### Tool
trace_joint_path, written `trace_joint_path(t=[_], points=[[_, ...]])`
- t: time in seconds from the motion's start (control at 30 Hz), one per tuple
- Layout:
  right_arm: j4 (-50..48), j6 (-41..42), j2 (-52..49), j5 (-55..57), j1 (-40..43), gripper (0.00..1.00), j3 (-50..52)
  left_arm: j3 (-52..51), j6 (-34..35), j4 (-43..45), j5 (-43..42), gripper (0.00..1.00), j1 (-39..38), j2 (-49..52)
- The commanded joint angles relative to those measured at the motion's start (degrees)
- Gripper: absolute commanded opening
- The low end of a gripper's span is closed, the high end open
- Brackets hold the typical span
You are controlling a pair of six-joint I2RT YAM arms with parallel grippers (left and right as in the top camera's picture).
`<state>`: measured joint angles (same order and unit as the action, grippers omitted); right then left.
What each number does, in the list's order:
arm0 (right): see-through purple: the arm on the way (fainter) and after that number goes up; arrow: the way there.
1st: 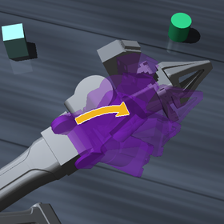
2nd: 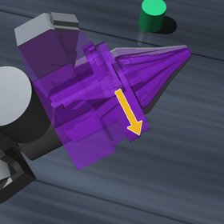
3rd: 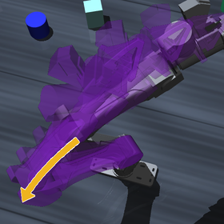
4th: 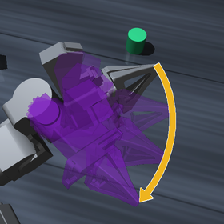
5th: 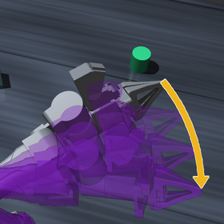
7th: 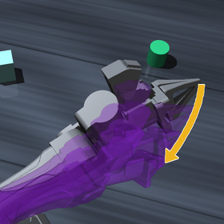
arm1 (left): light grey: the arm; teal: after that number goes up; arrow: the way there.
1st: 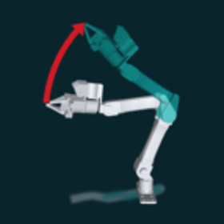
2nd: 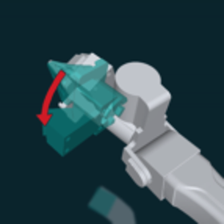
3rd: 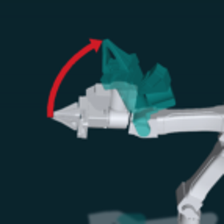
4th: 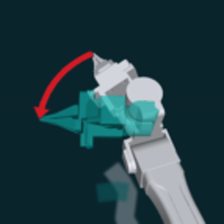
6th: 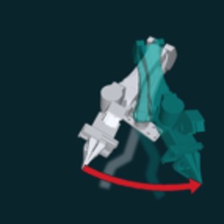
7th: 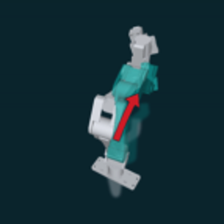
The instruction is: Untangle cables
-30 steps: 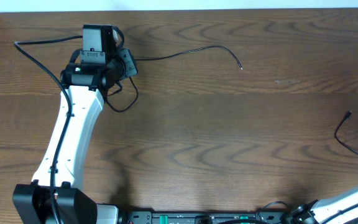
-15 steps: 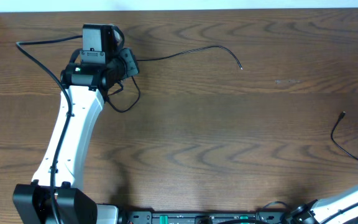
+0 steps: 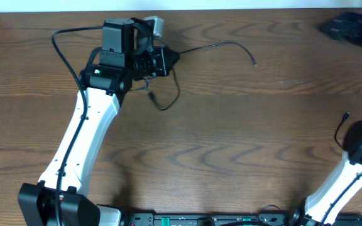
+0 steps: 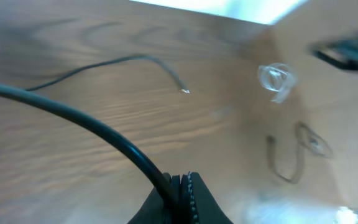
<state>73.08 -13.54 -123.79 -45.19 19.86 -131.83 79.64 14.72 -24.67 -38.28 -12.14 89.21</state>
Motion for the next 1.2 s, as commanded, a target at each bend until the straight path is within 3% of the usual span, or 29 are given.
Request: trace_joint_path(t=[0.0,0.13,0.2,0.23,0.3,0.5,0.63,0.73,0.83,1.17], points=[[-2.56,3.76,2.05,-2.32,-5.16,0.93,-0.48,0.94,-1.42,1.97,-10.78,0.08,-0.9,0.17],[-7.04,11.5,1.92,-1.81,-10.82,0.91,-0.48,0.94,-6.16,1.01,-12.22,0.08,-2.12,0.17],[-8.22,13.03,1.9,-0.55,-13.42,0.91,-0.48,0.94,-13.16,-1.36,-12.48,0.08,-2.95,0.28],[-8.55,14.49,1.9,1.9,-15.56,0.91,-0.48,0.94,-19.91,-4.44,-10.93,0.08,-3.74,0.7],[-8.57,15.47,1.9,4.72,-17.31,0.92,-0.48,0.94,-23.06,-8.46,-5.07,0.08,-4.92,2.23],[-7.74,17.03,1.9,11.89,-20.37,0.92,-0.44,0.94,-21.79,-13.0,-1.53,0.11,-9.07,10.82],[-7.56,19.26,1.9,15.23,-20.9,0.92,-0.35,0.94,-18.05,-11.47,-1.51,0.45,-11.61,13.86],[-7.76,20.85,1.9,16.57,-20.7,0.92,-0.35,0.96,-17.53,-9.99,-1.46,0.65,-12.83,13.77],[-7.93,21.68,1.81,16.59,-20.7,0.91,-0.31,1.03,-15.54,-8.79,-0.44,0.73,-12.9,12.61],[-7.52,18.1,-1.75,15.06,-24.44,0.9,0.42,2.54,-9.4,-8.63,10.64,0.74,-9.22,2.23]])
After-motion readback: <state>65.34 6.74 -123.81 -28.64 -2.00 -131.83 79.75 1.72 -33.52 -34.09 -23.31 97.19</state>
